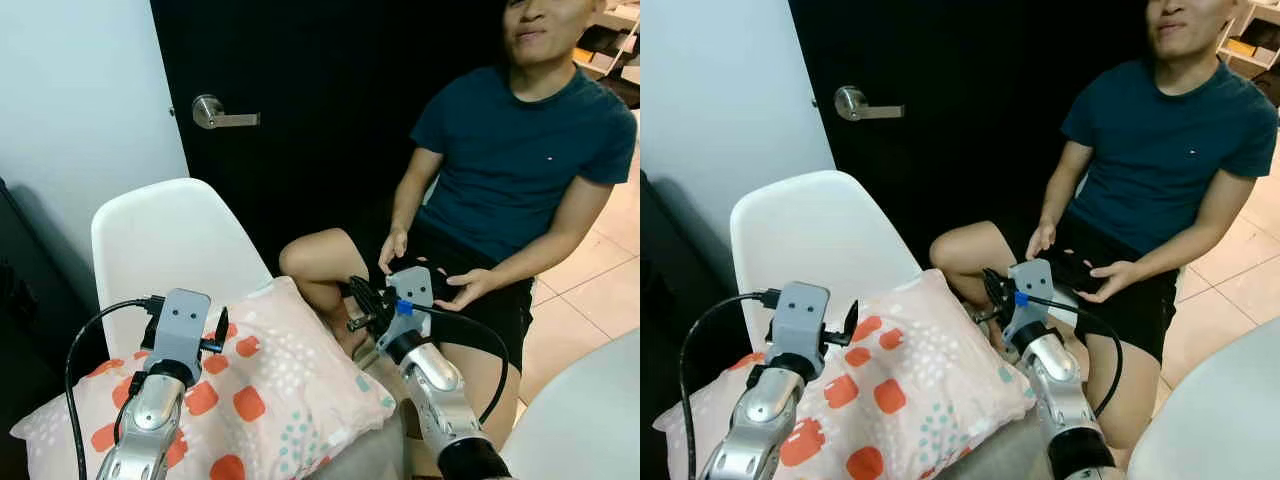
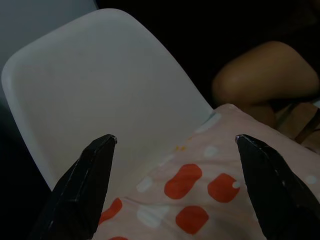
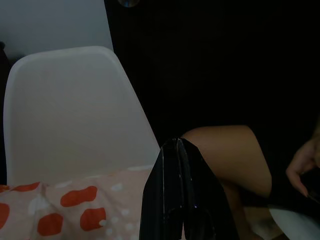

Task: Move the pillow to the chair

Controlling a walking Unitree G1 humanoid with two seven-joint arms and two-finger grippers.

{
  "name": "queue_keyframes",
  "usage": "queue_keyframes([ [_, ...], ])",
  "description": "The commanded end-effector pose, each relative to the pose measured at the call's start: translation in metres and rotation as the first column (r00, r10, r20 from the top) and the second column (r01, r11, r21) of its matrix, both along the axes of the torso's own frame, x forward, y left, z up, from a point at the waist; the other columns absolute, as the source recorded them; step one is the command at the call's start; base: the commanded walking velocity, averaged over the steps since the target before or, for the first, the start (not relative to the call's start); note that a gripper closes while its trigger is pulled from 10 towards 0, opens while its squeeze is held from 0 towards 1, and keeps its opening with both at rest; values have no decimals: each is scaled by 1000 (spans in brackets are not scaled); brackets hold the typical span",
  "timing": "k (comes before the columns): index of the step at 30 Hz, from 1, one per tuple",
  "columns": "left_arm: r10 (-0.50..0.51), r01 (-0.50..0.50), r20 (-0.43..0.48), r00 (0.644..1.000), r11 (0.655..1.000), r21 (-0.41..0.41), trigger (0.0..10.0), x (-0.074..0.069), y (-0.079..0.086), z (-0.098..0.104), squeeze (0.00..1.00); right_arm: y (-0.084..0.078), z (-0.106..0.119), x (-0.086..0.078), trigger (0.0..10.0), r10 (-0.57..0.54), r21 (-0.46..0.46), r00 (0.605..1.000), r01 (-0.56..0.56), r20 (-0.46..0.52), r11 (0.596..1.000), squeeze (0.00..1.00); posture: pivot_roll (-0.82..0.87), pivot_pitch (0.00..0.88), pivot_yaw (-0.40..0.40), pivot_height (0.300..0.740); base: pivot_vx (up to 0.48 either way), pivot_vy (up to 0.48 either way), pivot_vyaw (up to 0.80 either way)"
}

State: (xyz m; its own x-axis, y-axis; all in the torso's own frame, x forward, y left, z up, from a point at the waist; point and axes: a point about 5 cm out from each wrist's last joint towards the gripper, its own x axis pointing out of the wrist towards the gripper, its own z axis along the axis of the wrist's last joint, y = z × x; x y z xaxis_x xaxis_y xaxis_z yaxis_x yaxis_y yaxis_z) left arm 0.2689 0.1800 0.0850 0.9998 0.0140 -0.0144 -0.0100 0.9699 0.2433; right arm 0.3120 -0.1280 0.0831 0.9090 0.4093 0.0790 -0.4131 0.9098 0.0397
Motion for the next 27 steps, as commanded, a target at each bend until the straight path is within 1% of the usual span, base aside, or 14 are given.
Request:
queue_keyframes([
  [1, 2, -2, -36, 999, 1000, -11, 10000, 1, 0, -5, 0, -4, -10, -2, 10000, -26, 14, 998, 27, -63, 1000, 0, 4, 46, -52, 740, 0, 0, 0],
  [2, 7, -8, -40, 999, 1000, -21, 10000, 2, 1, -6, 0, -5, -13, -2, 10000, -29, 13, 996, 31, -84, 999, 0, 5, 46, -52, 740, 0, 0, 0],
  [3, 28, -33, -85, 996, 998, -57, 10000, 4, 4, -14, 0, -5, -26, -2, 10000, -47, -34, 985, 42, -167, 999, 0, 4, 46, -53, 740, 0, 0, 0],
  [4, 42, -51, -119, 992, 996, -72, 10000, 4, 6, -20, 0, -5, -36, -4, 10000, -64, -88, 972, 45, -228, 995, 0, -2, 46, -49, 740, 0, 0, 0],
  [6, 54, -70, -162, 985, 993, -93, 10000, 4, 7, -28, 0, -6, -50, -7, 10000, -93, -161, 950, 46, -298, 986, 0, 1, 48, -47, 740, 0, 0, 0],
  [9, 56, -71, -167, 984, 994, -88, 10000, 4, 7, -28, 0, -6, -50, -7, 10000, -97, -161, 949, 50, -299, 986, 0, 6, 48, -49, 740, 0, 0, 0],
  [11, 64, -84, -168, 984, 989, -119, 10000, 5, 6, -27, 0, -5, -50, -6, 10000, -113, -160, 946, 67, -303, 985, 0, 4, 49, -48, 740, 0, 0, 0],
  [12, 64, -84, -168, 984, 989, -119, 10000, 5, 6, -27, 0, -5, -50, -6, 10000, -113, -160, 946, 67, -303, 985, 0, 4, 49, -48, 740, 0, 0, 0],
  [13, 74, -99, -181, 981, 986, -133, 10000, 5, 7, -30, 0, -6, -51, -6, 10000, -126, -173, 943, 74, -310, 982, 0, 2, 48, -47, 740, 0, 0, 0],
  [16, 76, -102, -187, 979, 986, -130, 10000, 5, 8, -32, 0, -5, -52, -5, 10000, -128, -173, 941, 76, -313, 982, 0, 2, 48, -47, 740, 0, 0, 0],
  [18, 73, -96, -184, 980, 988, -121, 10000, 5, 7, -32, 0, -3, -51, -5, 10000, -110, -154, 945, 65, -307, 986, 0, 2, 48, -49, 740, 0, 0, 0],
  [23, 76, -99, -179, 981, 988, -121, 10000, 7, 7, -32, 0, -5, -50, -4, 10000, -127, -152, 944, 83, -305, 985, 0, -4, 51, -51, 740, 0, 0, 0],
  [27, 70, -90, -175, 982, 990, -109, 10000, 7, 5, -31, 0, -10, -52, -4, 10000, -150, -155, 934, 104, -323, 982, 0, -6, 55, -50, 740, 0, 0, -766],
])
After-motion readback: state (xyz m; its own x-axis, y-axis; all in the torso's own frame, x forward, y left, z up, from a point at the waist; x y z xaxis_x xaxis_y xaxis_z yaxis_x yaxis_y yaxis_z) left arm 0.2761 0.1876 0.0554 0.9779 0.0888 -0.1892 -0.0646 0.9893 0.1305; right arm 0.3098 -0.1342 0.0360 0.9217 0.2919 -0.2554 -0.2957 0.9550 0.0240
